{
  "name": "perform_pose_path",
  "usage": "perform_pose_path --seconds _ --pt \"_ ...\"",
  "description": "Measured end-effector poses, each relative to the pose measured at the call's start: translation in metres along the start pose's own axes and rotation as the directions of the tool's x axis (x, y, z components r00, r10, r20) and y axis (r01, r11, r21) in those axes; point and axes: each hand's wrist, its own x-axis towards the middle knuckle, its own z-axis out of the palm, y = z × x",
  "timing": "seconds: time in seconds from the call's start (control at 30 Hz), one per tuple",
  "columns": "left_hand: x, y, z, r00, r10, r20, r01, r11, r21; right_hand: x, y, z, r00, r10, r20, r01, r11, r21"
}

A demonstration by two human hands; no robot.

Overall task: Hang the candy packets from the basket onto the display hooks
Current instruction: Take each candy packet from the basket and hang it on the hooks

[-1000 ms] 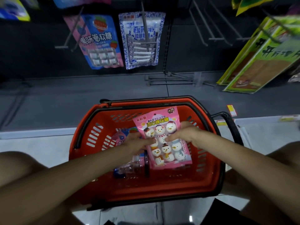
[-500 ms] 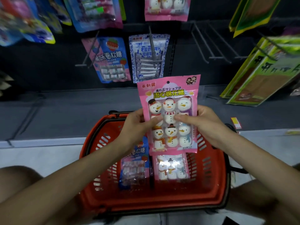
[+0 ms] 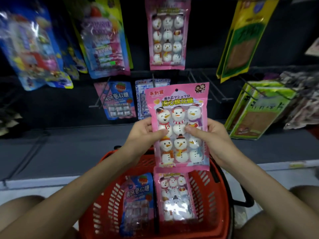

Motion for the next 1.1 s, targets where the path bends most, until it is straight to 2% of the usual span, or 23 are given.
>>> perform_pose_path --seconds 0.1,0.37,0.5,0.6,0.7,0.77,0.87,1.0,1.1 --pt "0.008 0.022 0.007 0.999 0.023 -0.045 -0.024 1.000 -0.013 0.005 -0.018 0.000 0.997 -0.077 -0.017 0.077 0.997 -0.032" --pt "0.042 0.083 0.014 0.981 0.191 -0.030 -0.190 0.981 0.039 0.034 -0.071 -0.001 0.975 -0.213 -0.058 0.213 0.977 -0.010" --pt "0.060 0.117 0.005 0.920 0.380 -0.092 -0.360 0.915 0.181 0.056 -0.097 0.001 0.960 -0.264 -0.092 0.264 0.964 -0.013" --pt "0.073 0.144 -0.005 0.873 0.467 -0.141 -0.419 0.866 0.272 0.068 -0.108 0.001 0.952 -0.287 -0.102 0.289 0.957 -0.003" --pt "0.087 0.170 -0.011 0.792 0.578 -0.199 -0.460 0.778 0.428 0.077 -0.113 -0.001 0.953 -0.285 -0.097 0.288 0.958 0.014" --pt "0.093 0.187 -0.012 0.747 0.638 -0.187 -0.465 0.703 0.538 0.083 -0.114 -0.004 0.948 -0.301 -0.101 0.302 0.953 -0.009" --pt "0.098 0.205 -0.012 0.680 0.726 -0.102 -0.487 0.551 0.678 0.089 -0.114 -0.006 0.944 -0.317 -0.095 0.317 0.948 -0.016" --pt "0.104 0.220 -0.012 0.588 0.808 0.034 -0.520 0.345 0.781 0.094 -0.116 -0.006 0.937 -0.340 -0.084 0.338 0.940 -0.036" --pt "0.105 0.229 -0.014 0.566 0.820 0.087 -0.513 0.267 0.816 0.098 -0.117 -0.005 0.934 -0.352 -0.063 0.348 0.935 -0.058"
